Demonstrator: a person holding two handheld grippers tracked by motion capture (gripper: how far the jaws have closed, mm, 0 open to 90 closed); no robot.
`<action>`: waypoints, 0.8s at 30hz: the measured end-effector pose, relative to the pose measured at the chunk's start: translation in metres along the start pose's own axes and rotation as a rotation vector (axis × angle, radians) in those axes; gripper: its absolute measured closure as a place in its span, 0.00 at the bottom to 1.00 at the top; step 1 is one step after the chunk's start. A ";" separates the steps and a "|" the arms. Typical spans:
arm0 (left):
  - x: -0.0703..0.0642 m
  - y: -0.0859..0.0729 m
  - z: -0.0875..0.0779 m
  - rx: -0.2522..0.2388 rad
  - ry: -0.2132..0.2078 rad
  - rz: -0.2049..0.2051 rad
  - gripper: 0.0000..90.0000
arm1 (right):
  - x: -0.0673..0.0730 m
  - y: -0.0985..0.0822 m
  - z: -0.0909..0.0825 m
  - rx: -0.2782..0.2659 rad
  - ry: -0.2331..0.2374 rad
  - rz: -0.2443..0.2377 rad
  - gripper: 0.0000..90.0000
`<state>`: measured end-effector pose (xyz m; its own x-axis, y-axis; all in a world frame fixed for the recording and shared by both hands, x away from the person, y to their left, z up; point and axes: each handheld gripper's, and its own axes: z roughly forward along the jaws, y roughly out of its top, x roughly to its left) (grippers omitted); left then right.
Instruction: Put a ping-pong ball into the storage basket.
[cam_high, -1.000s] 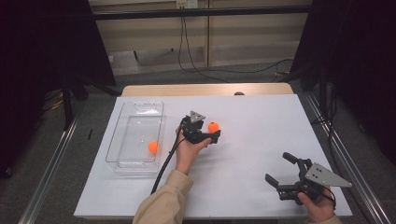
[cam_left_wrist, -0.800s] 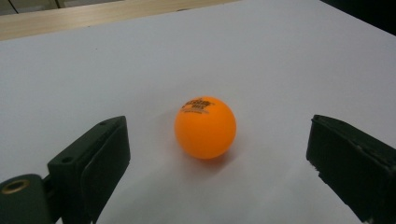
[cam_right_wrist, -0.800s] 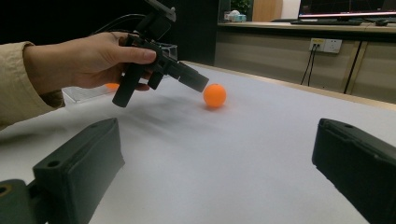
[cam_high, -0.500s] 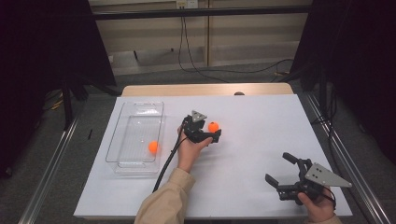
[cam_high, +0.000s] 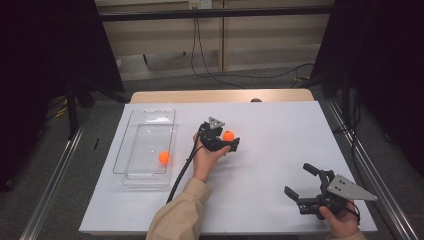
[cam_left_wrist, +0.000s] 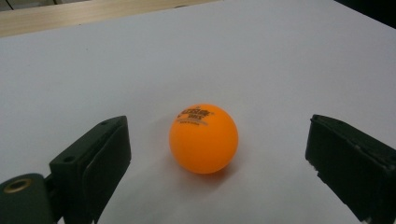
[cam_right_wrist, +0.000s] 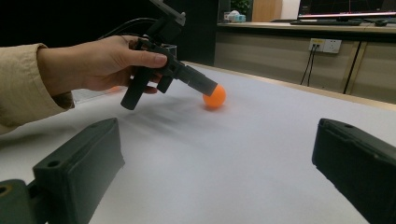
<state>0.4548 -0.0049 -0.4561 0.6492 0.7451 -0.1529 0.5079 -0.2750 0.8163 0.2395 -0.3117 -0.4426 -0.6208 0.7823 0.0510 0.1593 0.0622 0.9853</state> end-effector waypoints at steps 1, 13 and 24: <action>0.000 0.000 0.000 0.001 0.000 0.003 0.08 | 0.000 0.000 0.000 -0.002 -0.001 0.000 0.01; 0.001 0.000 0.006 -0.004 -0.004 0.010 0.13 | 0.000 0.000 0.000 -0.002 -0.002 0.000 0.01; 0.001 0.001 0.013 0.012 0.013 0.023 0.20 | 0.000 0.000 0.000 -0.002 -0.002 0.000 0.01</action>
<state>0.4631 -0.0123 -0.4629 0.6532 0.7464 -0.1271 0.5002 -0.2993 0.8125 0.2392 -0.3120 -0.4427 -0.6191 0.7837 0.0505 0.1576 0.0610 0.9856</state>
